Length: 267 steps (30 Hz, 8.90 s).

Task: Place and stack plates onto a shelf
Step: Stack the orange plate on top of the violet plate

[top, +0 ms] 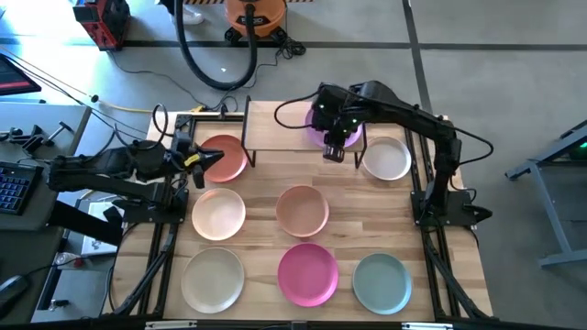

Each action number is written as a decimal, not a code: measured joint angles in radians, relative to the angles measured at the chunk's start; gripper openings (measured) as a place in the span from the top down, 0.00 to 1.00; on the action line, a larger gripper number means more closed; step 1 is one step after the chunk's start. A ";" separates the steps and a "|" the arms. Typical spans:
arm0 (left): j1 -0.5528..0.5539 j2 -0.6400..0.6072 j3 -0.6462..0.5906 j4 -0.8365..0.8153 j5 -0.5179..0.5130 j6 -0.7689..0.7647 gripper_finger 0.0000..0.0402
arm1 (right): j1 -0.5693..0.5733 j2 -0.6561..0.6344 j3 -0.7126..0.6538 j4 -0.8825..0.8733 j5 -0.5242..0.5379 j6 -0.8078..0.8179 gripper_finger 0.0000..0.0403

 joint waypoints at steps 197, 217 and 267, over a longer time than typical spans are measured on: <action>0.413 0.945 -0.027 -0.409 0.237 0.637 0.78 | 0.225 0.001 0.191 -0.013 0.001 0.389 0.78; 0.413 0.952 -0.027 -0.438 0.222 0.628 0.99 | 0.225 0.001 0.191 -0.013 0.001 0.389 0.78; 0.410 0.465 0.418 -0.740 -0.011 0.854 1.00 | 0.225 0.001 0.191 0.066 0.277 0.513 0.77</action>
